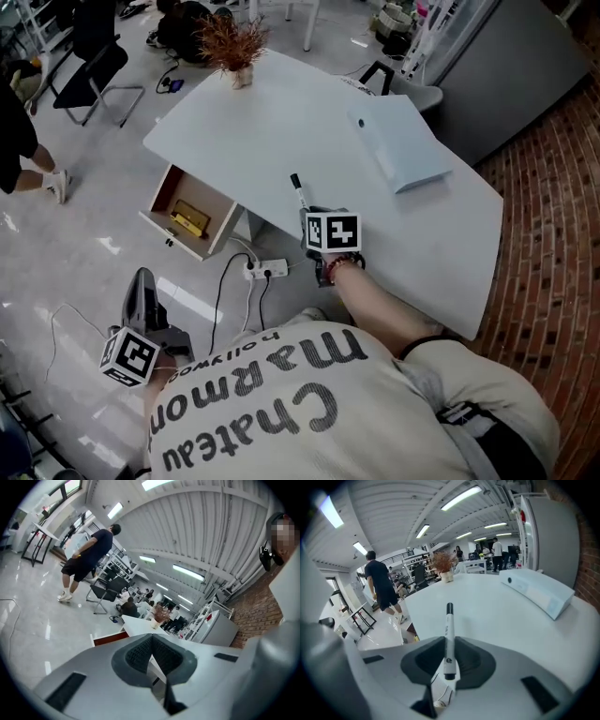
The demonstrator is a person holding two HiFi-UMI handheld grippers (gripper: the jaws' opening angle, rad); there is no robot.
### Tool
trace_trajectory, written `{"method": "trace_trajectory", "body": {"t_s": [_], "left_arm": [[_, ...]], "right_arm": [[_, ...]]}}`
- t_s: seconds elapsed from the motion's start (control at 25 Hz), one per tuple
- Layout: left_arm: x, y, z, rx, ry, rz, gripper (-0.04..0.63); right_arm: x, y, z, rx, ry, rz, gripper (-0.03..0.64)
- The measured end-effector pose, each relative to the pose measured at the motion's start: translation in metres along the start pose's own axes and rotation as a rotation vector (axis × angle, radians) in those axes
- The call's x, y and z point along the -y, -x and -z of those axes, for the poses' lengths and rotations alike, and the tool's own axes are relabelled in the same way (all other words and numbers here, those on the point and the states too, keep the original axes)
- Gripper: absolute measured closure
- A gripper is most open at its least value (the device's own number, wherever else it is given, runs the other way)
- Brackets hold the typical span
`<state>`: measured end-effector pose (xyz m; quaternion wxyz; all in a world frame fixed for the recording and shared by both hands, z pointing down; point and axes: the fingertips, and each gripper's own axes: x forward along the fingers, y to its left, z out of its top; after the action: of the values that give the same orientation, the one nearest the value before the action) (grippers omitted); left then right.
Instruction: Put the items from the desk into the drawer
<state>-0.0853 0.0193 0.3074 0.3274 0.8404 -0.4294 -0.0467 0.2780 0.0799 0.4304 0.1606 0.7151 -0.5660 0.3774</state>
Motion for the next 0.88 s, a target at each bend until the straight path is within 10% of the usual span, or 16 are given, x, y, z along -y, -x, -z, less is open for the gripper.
{"method": "trace_trajectory", "body": {"t_s": [0.88], "left_arm": [[-0.155,0.111,-0.031,0.092,0.115,-0.221,0.594]], "right_arm": [[-0.210,-0.062,0.040,-0.131,0.206,-0.184,0.548]]}}
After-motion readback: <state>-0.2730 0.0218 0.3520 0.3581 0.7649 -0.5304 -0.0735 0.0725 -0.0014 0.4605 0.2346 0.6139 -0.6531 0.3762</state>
